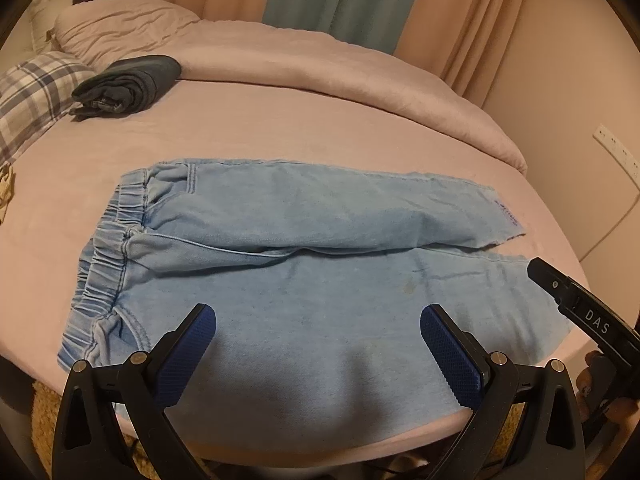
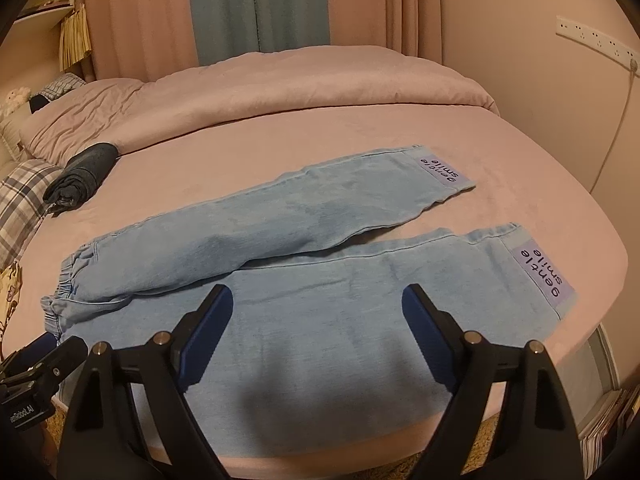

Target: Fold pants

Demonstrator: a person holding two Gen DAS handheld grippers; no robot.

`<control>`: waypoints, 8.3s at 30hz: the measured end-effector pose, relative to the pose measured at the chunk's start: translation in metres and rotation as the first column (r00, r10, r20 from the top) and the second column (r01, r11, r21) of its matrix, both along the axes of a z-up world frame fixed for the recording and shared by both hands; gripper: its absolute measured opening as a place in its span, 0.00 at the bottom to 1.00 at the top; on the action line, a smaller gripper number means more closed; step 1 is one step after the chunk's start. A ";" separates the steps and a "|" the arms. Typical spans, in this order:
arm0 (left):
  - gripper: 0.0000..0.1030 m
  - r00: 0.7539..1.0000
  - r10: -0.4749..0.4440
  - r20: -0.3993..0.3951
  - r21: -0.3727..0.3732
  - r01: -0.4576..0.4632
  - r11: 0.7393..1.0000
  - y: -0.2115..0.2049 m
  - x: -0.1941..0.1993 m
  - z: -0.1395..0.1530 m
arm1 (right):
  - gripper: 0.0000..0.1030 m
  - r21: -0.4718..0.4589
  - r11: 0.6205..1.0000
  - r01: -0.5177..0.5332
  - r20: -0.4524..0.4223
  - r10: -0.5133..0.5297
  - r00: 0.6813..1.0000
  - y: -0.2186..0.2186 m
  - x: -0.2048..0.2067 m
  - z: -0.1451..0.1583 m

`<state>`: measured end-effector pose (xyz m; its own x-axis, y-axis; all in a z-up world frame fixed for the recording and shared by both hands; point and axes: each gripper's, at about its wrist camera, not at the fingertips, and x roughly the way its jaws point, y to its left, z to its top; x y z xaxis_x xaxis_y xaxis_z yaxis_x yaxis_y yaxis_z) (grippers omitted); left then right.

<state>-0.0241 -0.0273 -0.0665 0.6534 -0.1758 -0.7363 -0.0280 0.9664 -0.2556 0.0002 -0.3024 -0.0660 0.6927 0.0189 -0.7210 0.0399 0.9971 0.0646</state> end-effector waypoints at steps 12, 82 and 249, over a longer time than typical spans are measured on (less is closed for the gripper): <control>0.99 0.985 0.172 -0.023 0.033 -0.171 0.985 0.058 0.007 -0.004 | 0.85 0.020 0.999 0.036 -0.011 -0.036 0.999 -0.020 0.001 -0.003; 0.67 0.979 0.163 -0.124 -0.013 -0.166 0.986 0.094 0.013 -0.016 | 0.60 -0.030 0.927 0.373 -0.234 -0.369 0.899 -0.201 0.048 -0.074; 0.16 0.950 0.103 -0.296 -0.255 -0.183 0.950 0.150 -0.054 -0.061 | 0.05 0.246 0.892 0.378 -0.121 -0.359 0.926 -0.250 0.014 -0.054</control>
<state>-0.0785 0.1223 -0.1275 0.4652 -0.3174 -0.8264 -0.2683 0.8391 -0.4733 0.0145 -0.5525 -0.1199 0.6338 -0.0344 -0.7727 0.4154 0.8579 0.3025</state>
